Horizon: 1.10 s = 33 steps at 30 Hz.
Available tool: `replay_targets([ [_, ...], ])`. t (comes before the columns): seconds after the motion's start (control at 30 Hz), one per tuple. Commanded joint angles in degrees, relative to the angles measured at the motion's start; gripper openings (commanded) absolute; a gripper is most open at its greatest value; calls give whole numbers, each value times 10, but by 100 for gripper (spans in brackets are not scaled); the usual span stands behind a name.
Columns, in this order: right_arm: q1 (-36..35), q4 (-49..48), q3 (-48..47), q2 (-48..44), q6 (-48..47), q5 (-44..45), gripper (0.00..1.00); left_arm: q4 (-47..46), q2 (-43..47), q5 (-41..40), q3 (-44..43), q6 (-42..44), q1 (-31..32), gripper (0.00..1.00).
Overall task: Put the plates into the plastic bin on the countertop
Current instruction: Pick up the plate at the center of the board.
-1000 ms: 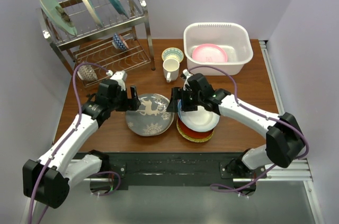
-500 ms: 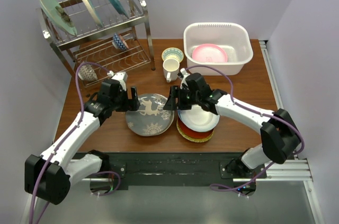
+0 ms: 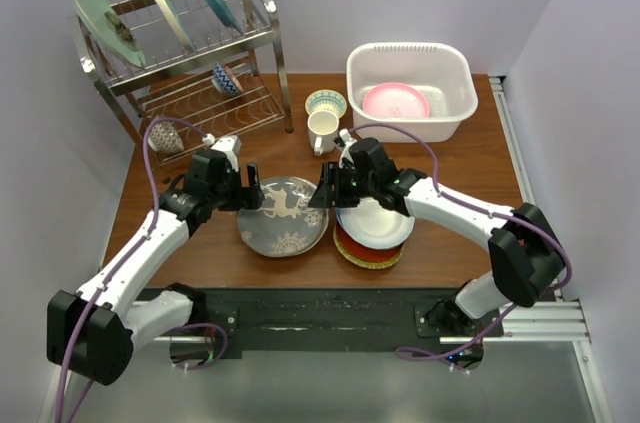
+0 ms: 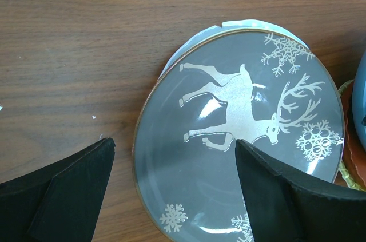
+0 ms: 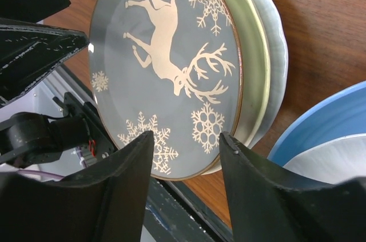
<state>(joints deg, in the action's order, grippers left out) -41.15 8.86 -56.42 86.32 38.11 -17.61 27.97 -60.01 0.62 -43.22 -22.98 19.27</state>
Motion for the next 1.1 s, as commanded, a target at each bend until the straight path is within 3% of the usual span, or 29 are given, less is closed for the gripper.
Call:
replay_targets([
  [0.0, -3, -10, -14, 17, 8, -8, 47, -7, -1, -4, -5, -2, -1, 91],
  [0.67, -3, -6, 8, 42, 1, 7, 43, -11, -14, 3, -5, 0, -1, 91],
  [1.07, -3, 53, -7, 2, -24, 51, 44, -12, -24, 9, -5, 3, -1, 91],
])
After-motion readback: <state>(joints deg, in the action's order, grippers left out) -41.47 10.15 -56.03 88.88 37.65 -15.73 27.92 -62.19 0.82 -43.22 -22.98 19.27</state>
